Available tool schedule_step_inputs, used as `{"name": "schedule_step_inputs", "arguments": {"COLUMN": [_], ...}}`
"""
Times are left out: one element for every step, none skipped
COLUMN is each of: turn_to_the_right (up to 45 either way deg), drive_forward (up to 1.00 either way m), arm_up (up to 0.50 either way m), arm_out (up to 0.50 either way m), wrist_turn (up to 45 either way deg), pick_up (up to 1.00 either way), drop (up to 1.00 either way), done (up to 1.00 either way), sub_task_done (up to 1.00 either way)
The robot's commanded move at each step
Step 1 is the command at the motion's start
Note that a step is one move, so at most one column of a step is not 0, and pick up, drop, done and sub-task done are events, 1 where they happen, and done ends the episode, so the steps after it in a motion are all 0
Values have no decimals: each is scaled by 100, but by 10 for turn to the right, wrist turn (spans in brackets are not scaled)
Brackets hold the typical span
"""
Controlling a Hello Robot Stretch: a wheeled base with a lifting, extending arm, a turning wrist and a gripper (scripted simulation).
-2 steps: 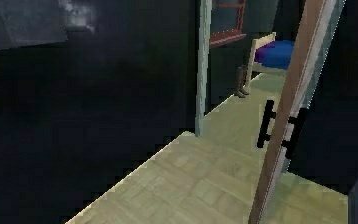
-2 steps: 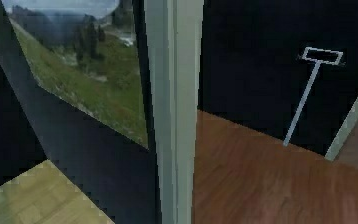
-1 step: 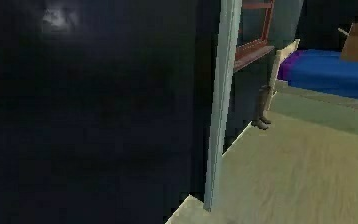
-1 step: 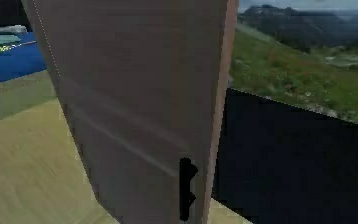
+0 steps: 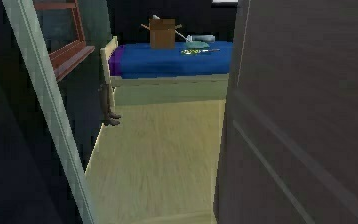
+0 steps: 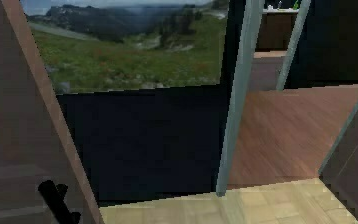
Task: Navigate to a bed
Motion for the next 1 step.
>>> {"name": "schedule_step_inputs", "arguments": {"turn_to_the_right": [120], "drive_forward": [0], "arm_up": [0], "arm_out": [0], "wrist_turn": [0], "pick_up": [0], "drop": [0], "done": [0], "sub_task_done": [0]}}
